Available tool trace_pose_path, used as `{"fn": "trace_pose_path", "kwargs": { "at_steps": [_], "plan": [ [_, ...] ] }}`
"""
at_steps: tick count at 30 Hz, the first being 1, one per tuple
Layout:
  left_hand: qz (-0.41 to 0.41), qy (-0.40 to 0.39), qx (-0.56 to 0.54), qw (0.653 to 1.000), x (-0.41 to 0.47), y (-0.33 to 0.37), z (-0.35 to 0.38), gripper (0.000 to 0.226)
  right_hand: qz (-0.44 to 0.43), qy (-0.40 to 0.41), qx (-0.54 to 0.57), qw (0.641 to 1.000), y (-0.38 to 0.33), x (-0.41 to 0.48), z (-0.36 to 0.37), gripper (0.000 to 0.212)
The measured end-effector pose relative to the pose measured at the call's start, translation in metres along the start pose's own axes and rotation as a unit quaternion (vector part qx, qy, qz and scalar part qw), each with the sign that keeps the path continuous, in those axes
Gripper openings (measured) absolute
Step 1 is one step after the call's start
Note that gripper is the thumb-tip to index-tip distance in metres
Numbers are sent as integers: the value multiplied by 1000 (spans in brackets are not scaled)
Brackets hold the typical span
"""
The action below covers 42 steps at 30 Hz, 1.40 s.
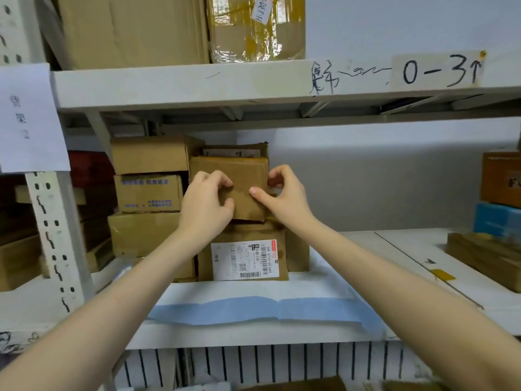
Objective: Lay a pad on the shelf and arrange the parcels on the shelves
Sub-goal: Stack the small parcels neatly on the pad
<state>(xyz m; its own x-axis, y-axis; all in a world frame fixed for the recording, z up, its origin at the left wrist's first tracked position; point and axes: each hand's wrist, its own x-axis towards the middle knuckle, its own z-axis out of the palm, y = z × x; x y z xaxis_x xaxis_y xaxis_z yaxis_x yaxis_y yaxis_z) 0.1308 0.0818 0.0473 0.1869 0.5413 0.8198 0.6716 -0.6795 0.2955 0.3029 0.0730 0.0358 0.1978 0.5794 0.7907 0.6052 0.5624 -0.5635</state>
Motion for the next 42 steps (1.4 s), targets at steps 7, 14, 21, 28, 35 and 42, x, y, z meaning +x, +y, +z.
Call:
{"fn": "trace_pose_path", "kwargs": {
  "at_steps": [7,14,21,28,35,42],
  "plan": [
    [14,18,-18,1000,-1,0,0,17,3,-22,-15,1000,3,-7,-5,40],
    [59,30,-53,996,0,17,4,14,-12,-14,-35,999,4,-8,-11,46],
    [95,13,-80,992,2,48,19,15,15,-2,-42,999,15,-14,-43,19],
    [141,-28,-106,984,5,106,56,19,60,55,-92,992,40,-25,-114,21],
    [141,-167,-124,968,-1,181,127,44,142,103,-302,937,79,-68,-232,16],
    [81,-284,-145,944,-11,255,201,48,304,17,-535,788,120,-107,-333,50]
  ]
}}
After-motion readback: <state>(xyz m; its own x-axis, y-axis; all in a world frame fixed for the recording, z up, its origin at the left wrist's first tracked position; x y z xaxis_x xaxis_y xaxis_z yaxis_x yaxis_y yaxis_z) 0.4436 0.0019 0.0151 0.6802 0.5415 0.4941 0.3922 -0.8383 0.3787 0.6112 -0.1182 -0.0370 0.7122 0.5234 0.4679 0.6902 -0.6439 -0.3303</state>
